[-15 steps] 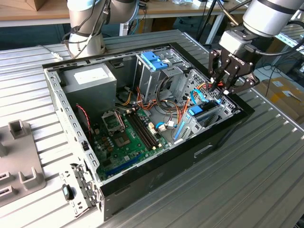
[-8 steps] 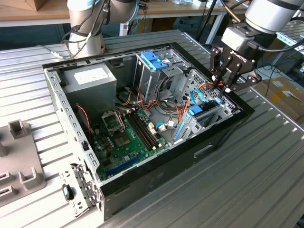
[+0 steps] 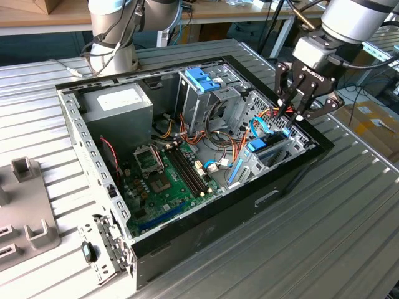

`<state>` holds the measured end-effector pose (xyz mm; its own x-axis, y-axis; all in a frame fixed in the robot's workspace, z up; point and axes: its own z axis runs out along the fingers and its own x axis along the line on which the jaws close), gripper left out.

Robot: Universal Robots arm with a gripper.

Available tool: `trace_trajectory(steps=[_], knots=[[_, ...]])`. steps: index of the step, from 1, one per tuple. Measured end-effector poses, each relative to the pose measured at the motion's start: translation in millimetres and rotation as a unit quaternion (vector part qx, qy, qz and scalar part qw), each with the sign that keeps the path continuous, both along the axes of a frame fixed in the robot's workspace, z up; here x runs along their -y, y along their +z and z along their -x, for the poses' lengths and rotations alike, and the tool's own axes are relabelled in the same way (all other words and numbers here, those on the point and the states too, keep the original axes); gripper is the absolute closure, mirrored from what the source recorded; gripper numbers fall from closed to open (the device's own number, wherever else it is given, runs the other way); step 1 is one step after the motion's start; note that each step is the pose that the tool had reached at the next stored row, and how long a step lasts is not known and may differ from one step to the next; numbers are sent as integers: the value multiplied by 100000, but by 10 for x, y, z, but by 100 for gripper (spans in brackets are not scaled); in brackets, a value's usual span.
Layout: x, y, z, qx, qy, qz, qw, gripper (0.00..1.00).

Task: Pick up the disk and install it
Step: 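Insert the second disk wire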

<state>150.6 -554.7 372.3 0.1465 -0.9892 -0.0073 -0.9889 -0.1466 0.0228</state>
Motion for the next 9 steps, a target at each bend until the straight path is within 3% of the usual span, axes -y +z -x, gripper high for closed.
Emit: trace_trajectory(steps=[4,9], knots=[[0,0,0,1,3265,-2,99947,64],[0,0,0,1,3875,0,99925,64]])
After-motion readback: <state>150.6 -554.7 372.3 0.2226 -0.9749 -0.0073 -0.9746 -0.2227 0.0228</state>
